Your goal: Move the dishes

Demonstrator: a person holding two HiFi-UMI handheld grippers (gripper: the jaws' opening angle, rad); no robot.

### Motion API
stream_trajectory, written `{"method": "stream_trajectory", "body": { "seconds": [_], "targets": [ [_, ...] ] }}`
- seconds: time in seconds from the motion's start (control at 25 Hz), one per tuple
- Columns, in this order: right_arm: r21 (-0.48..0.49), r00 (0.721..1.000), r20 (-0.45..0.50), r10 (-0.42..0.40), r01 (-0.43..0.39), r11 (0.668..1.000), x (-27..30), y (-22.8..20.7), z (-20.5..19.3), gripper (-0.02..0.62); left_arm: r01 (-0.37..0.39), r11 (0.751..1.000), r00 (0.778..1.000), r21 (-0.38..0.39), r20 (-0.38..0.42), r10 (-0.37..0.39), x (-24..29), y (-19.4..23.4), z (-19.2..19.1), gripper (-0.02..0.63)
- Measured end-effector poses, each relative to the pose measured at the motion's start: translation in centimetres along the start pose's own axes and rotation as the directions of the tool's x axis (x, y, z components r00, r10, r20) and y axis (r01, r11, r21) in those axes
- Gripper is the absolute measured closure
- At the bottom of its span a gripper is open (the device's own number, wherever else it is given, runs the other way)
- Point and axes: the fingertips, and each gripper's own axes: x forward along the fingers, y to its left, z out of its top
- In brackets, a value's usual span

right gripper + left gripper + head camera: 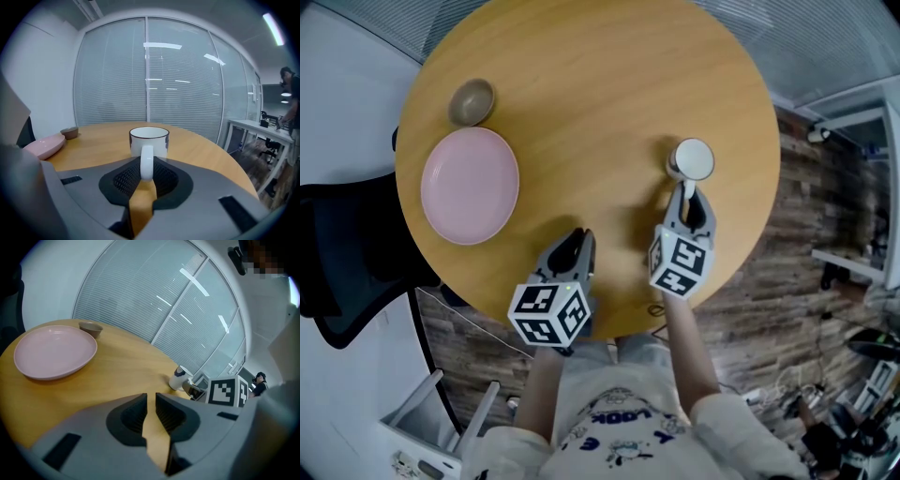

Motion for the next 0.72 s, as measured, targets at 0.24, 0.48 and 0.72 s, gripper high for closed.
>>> {"method": "stream_trajectory", "body": {
  "seconds": [0.24, 0.48, 0.72],
  "targets": [
    [0.013, 0.999, 0.026, 0.043, -0.043, 0.999, -0.2, -0.5, 1.6, 0.541, -0.005, 1.000, 1.000, -0.011, 0.021, 0.005, -0.5, 0.0, 0.3, 0.551],
    [-0.038, 0.988, 0.079, 0.131, -0.128, 0.991, -2.1, 1.5, 3.9, 0.541, -0.022, 0.999, 0.997, -0.023, 0.070, 0.024, -1.6, -0.1, 1.2, 0.551],
    [-0.074, 0.956, 0.079, 0.281, -0.276, 0.958, -4.6, 6.9, 4.2, 0.541, -0.070, 0.996, 0.987, -0.054, 0.144, 0.077, -4.2, 0.8, 2.0, 0.551]
  ]
}}
